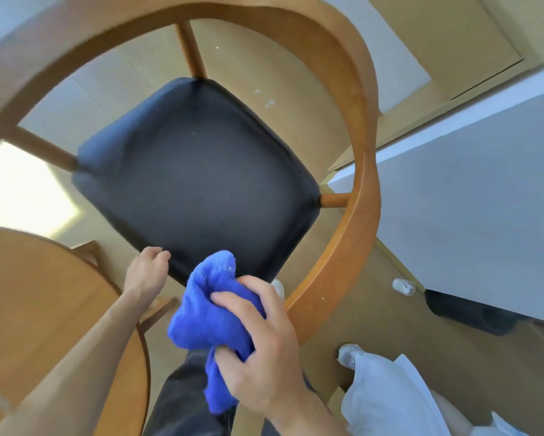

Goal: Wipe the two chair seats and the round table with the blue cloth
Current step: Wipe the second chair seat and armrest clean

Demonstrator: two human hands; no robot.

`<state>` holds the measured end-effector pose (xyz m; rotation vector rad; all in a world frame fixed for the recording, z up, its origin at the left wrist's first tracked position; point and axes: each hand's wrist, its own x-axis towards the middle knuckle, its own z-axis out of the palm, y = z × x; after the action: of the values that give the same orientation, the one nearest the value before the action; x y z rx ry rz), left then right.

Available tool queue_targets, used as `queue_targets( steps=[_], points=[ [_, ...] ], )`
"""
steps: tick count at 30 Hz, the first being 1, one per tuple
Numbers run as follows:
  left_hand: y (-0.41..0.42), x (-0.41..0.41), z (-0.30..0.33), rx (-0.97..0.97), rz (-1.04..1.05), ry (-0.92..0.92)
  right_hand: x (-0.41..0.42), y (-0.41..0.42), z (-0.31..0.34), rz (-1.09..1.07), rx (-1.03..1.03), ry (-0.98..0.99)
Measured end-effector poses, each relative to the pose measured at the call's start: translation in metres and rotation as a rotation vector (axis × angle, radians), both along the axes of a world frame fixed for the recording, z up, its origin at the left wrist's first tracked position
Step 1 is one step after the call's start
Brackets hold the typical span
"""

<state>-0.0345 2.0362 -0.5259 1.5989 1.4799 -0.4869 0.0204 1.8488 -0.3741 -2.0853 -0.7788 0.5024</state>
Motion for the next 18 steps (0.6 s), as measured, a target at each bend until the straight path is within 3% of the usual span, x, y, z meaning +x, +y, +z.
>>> queue_targets(
  steps=[3,8,18],
  points=[
    [-0.038,-0.004,0.022,-0.100,0.105,-0.057,-0.007,-0.044,0.001,0.139,-0.065,-0.313],
    [-0.103,0.005,0.053,-0.347,0.337,-0.160,-0.023,-0.100,-0.049,0.363,-0.410,-0.343],
    [-0.155,0.006,0.081,-0.404,0.649,-0.211,0.001,-0.110,-0.061,0.445,-0.324,-0.380]
  ],
)
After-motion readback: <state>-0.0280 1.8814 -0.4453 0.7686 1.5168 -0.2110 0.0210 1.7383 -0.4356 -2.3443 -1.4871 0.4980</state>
